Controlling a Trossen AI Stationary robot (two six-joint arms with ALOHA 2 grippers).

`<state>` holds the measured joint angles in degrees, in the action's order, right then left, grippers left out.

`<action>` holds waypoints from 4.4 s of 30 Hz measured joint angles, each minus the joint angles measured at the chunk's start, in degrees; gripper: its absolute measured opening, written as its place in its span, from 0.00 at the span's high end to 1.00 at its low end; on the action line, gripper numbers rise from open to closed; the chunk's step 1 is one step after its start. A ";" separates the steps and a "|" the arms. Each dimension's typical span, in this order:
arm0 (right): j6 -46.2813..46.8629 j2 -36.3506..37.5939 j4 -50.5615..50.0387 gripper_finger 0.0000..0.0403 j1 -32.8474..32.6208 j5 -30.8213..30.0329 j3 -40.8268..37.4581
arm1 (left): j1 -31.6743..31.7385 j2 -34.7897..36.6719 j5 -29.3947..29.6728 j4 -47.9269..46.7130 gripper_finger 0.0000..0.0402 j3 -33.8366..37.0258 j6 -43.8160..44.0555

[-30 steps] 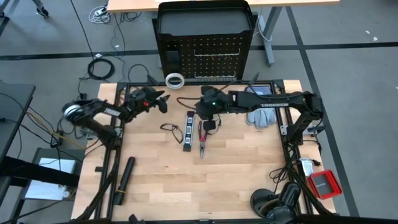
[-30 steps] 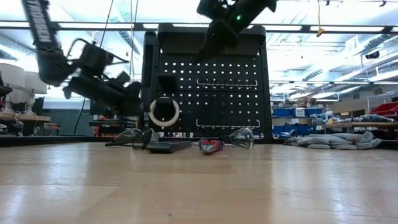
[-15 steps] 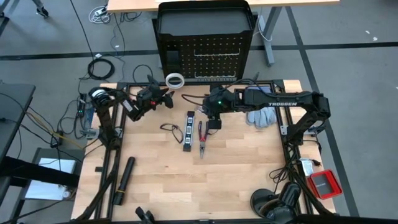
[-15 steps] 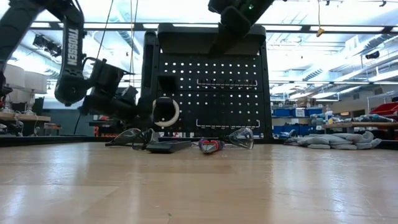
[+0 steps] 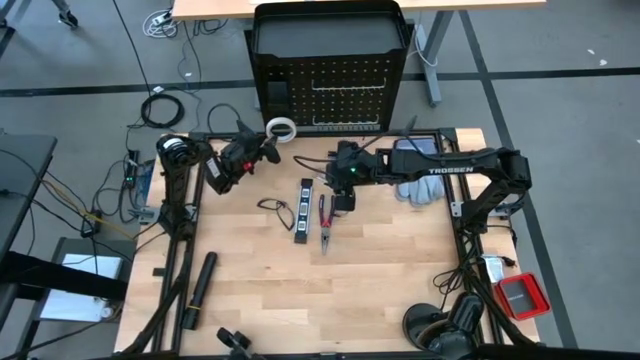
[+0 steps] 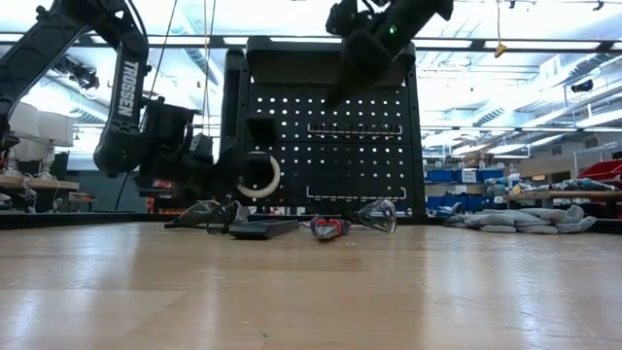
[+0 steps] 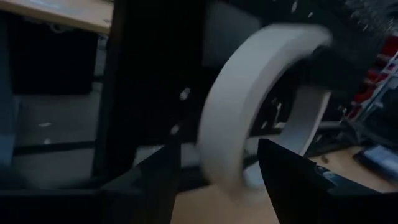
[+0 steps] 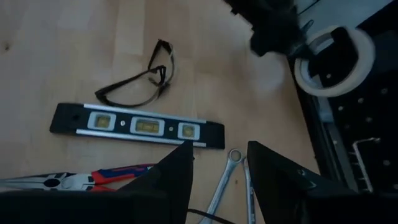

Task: Hang tools onto peg board
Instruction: Unhang the white tape from the black pegboard

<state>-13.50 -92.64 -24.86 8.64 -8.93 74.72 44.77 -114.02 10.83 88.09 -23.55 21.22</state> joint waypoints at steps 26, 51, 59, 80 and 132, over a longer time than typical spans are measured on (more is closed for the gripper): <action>0.30 -0.02 4.75 0.62 0.64 0.04 -3.30 | -0.25 0.05 1.53 0.69 0.93 -1.25 5.42; 0.46 -0.02 7.50 0.62 0.57 1.55 -3.27 | -1.99 0.09 -0.87 1.47 0.91 -1.87 27.57; 0.90 -0.02 7.49 0.62 0.26 1.55 -3.25 | -2.45 0.09 -0.09 1.58 0.92 -2.06 28.71; 2.03 -0.02 7.26 0.62 -0.34 1.60 -3.25 | -5.46 0.21 7.16 1.80 0.92 2.92 23.59; 0.34 1.74 20.45 0.62 -1.69 10.14 -12.95 | -16.83 23.43 0.95 -20.25 0.72 18.07 -0.72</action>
<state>-13.16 -90.90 -4.42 6.95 1.21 61.76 27.94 -90.59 11.78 67.83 -5.48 20.50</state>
